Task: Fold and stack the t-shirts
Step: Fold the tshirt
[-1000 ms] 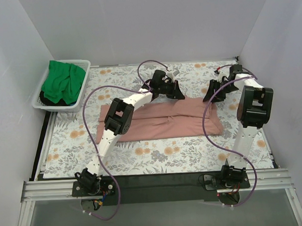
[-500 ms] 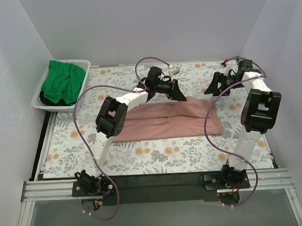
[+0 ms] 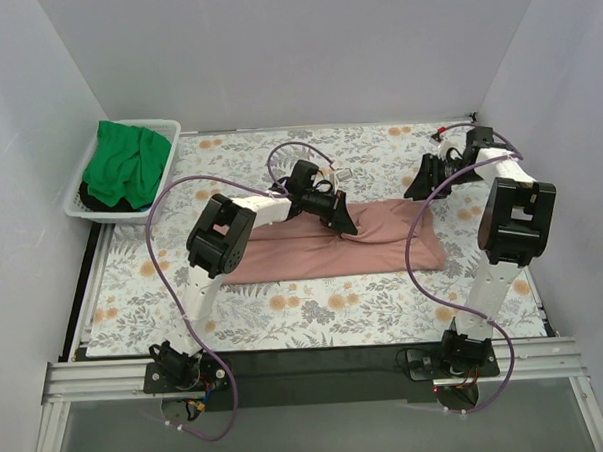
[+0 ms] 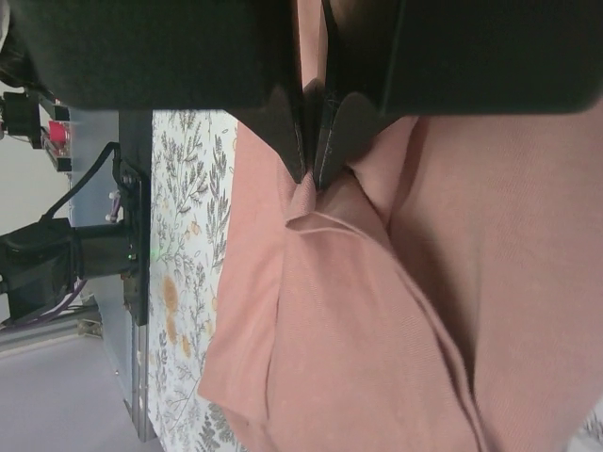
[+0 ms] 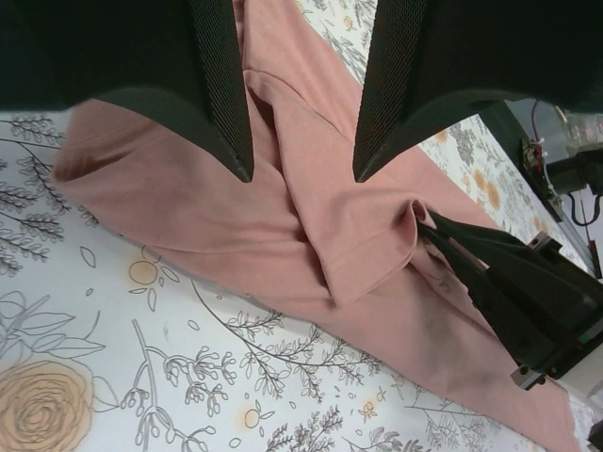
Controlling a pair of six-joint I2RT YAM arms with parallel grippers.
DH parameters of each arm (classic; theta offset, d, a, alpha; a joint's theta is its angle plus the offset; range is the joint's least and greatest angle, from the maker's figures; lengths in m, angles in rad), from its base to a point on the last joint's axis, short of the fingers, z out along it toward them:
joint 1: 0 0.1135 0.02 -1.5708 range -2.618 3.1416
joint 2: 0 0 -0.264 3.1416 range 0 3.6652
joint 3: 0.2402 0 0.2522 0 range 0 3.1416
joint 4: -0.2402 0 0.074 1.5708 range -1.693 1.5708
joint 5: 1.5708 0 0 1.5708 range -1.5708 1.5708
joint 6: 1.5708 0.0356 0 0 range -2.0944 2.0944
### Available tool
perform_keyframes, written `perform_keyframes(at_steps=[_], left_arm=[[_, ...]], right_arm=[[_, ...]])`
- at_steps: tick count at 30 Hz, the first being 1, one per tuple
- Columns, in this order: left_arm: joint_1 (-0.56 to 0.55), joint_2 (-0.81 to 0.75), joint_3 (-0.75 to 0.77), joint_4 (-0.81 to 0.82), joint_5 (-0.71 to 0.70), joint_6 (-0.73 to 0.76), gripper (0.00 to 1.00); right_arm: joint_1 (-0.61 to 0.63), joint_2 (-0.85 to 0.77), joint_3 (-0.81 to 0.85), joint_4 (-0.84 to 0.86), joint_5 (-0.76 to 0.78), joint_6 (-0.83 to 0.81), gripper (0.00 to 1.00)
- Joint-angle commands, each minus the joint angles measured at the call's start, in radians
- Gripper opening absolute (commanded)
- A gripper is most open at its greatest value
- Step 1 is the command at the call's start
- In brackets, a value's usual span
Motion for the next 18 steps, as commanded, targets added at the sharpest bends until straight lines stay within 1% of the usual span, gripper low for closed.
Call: perform_keyframes(at_steps=[1,4,6,9,12,13,16,18], left_arm=[[-0.003,-0.062,-0.021,-0.015,-0.023,0.006,0.00],[-0.005,-0.057,-0.027,-0.015,-0.026,0.000,0.00],[-0.003,-0.054,-0.027,-0.015,-0.032,-0.003,0.00],[-0.003,-0.061,-0.027,-0.015,-0.037,-0.002,0.00],[-0.003,-0.061,-0.025,-0.015,-0.038,-0.003,0.00],[-0.003,-0.061,-0.024,-0.041,-0.038,-0.005,0.00],[-0.003,-0.062,-0.016,-0.045,-0.041,-0.006,0.00],[-0.003,-0.062,-0.012,-0.052,-0.040,-0.002,0.00]], right_arm=[[0.027,-0.011,-0.004,-0.016,0.019,-0.012,0.53],[0.048,-0.002,0.015,-0.010,0.033,-0.005,0.49],[0.073,0.010,0.032,-0.010,0.042,0.000,0.44],[0.120,0.032,0.060,-0.011,0.099,-0.002,0.43],[0.162,0.059,0.078,-0.010,0.140,-0.005,0.43],[0.168,0.064,0.082,-0.008,0.155,-0.003,0.44],[0.185,0.079,0.091,0.010,0.195,-0.002,0.49],[0.215,0.084,0.094,0.024,0.208,0.000,0.50]])
